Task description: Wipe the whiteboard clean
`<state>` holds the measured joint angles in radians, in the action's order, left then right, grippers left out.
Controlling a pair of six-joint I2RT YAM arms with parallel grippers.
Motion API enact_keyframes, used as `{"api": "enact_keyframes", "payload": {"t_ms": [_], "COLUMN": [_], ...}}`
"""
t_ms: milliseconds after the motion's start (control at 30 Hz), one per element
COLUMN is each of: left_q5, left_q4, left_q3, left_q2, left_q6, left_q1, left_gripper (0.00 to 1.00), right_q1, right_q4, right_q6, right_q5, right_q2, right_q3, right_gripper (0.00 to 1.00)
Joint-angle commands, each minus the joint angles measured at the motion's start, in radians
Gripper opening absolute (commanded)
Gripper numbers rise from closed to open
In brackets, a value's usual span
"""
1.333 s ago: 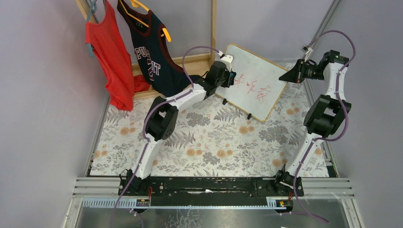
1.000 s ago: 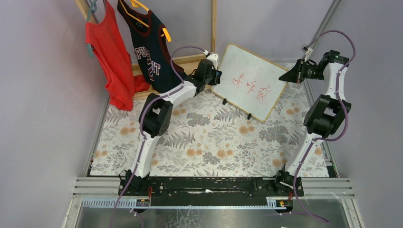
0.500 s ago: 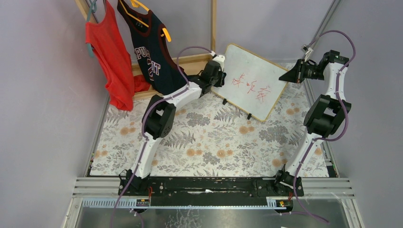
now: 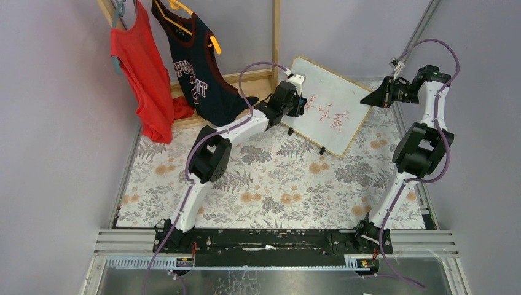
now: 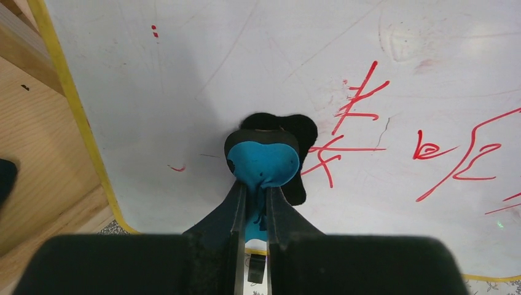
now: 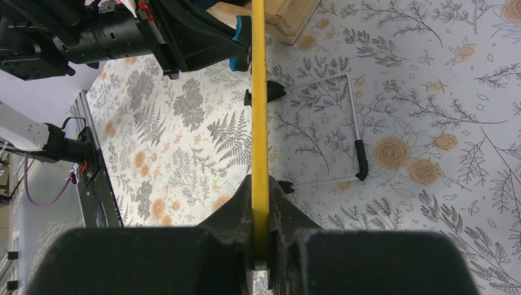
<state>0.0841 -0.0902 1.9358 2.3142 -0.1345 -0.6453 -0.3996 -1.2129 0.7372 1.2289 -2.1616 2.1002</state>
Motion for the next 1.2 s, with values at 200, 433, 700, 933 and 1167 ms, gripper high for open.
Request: {"api": "enact_keyframes", "payload": {"t_ms": [200,433,700,933,1167], "left_q5": [0.027,0.034,-0.01,-0.017,-0.005], "left_q4": [-0.006,-0.005,-0.006,-0.051,-0.063], "left_q3": [-0.069,-0.091,-0.039,0.104,0.18], "left_q2": [-0.019,-0.029,-0.017,0.028,0.057], "left_q6": [0.036,0.049,0.014,0.005,0.003], "left_q1": [0.115,0.141,0.104,0.04,0.017], "left_gripper": [0.0,0.0,0.0,0.0,0.0], "right_q1": [0.04,0.039,0.041,0.044,0.045], "right_q4": [-0.02,-0.022,-0.024,-0.042,-0.056], "right_q6": [0.086,0.085,0.085,0.104,0.122], "right_q5": [-0.064,-0.063,-0.062,-0.065,-0.065], "right_q2": [0.031,0.025,0.025,0.025,0.026], "right_q3": [-0.01,-0.006,-0.006,-0.007,-0.008], "right_gripper": [0.0,0.0,0.0,0.0,0.0]}}
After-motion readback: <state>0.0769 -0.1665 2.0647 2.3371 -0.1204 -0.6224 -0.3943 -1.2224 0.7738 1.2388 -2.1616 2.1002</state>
